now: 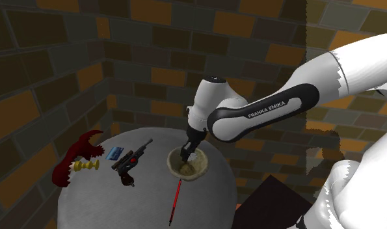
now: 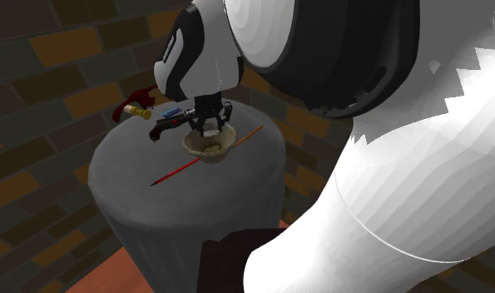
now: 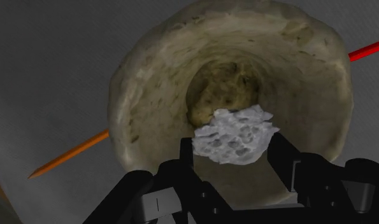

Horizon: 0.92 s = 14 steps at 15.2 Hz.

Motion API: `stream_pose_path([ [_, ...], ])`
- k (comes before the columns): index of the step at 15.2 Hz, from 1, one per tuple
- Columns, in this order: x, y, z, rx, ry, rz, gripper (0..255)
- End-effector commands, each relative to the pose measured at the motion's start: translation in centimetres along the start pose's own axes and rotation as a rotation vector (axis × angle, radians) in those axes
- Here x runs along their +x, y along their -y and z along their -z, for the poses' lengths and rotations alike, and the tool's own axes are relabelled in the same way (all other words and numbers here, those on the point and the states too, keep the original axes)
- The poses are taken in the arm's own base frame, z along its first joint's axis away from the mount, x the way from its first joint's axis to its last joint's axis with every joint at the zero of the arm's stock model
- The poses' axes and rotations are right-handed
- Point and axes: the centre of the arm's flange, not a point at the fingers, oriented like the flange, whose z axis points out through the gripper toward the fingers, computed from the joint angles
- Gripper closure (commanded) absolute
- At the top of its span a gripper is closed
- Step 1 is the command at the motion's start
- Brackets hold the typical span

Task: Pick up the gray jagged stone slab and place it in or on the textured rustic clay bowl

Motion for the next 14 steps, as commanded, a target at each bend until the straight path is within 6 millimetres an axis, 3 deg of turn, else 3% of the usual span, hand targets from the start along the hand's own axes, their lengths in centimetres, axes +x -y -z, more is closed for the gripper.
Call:
stream_pose_path([
  [1,-0.05,0.00,-0.63,0.000,0.000,0.000,255],
  [8,-0.04,0.00,-0.63,0.000,0.000,0.000,255],
  [9,-0.04,0.00,-0.63,0.000,0.000,0.000,0],
  [14,-0.04,0.00,-0.63,0.000,0.000,0.000,0],
])
